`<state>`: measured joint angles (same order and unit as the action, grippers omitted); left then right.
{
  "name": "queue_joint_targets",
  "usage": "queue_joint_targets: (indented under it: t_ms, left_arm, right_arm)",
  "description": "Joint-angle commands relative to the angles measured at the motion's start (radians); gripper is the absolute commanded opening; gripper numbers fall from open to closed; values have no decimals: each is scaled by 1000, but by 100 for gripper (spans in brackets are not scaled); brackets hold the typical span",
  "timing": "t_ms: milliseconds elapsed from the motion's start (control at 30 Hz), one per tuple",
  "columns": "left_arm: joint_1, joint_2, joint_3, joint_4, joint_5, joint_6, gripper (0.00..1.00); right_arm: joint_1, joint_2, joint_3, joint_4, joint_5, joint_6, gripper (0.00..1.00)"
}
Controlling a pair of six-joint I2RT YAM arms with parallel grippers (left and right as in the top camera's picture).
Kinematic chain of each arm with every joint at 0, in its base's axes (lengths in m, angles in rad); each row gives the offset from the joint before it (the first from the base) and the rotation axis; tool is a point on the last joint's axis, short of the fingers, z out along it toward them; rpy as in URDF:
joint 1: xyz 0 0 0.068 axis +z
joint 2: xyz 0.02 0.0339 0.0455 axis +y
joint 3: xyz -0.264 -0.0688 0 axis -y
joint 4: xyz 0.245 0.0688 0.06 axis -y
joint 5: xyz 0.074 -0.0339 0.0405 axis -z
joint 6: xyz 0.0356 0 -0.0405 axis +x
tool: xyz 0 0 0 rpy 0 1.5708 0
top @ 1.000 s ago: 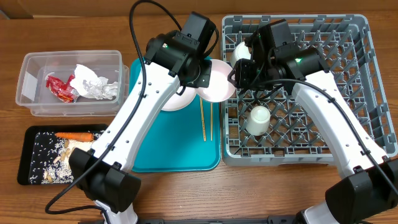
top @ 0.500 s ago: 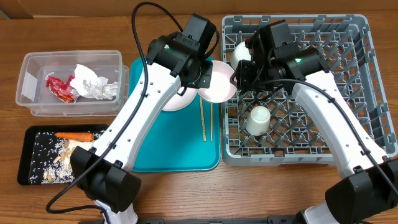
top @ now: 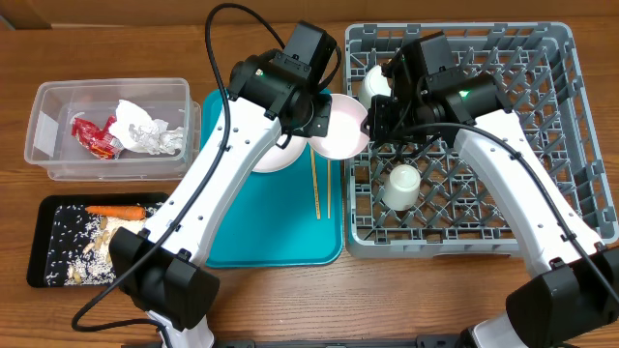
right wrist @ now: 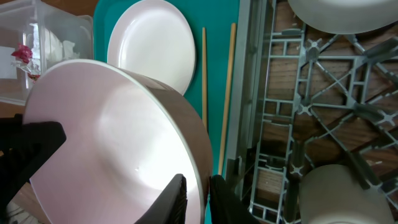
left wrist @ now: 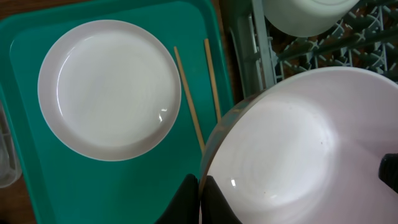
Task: Sort waste into correct bins and load items into the dishwasher
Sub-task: 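Hand the pink bowl to the right gripper above the rack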
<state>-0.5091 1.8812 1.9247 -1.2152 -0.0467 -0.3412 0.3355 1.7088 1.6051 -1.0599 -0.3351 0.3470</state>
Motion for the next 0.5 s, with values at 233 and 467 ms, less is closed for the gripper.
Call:
queue_joint_targets:
  t_ms: [233,467]
  left_arm:
    - [-8,3,2,12,22,-7,4]
    - [-8,3,2,16,48,-7,4]
  right_arm:
    - [5,1,18,-10,5,1,8]
    - [5,1,18,-12,5,1,4]
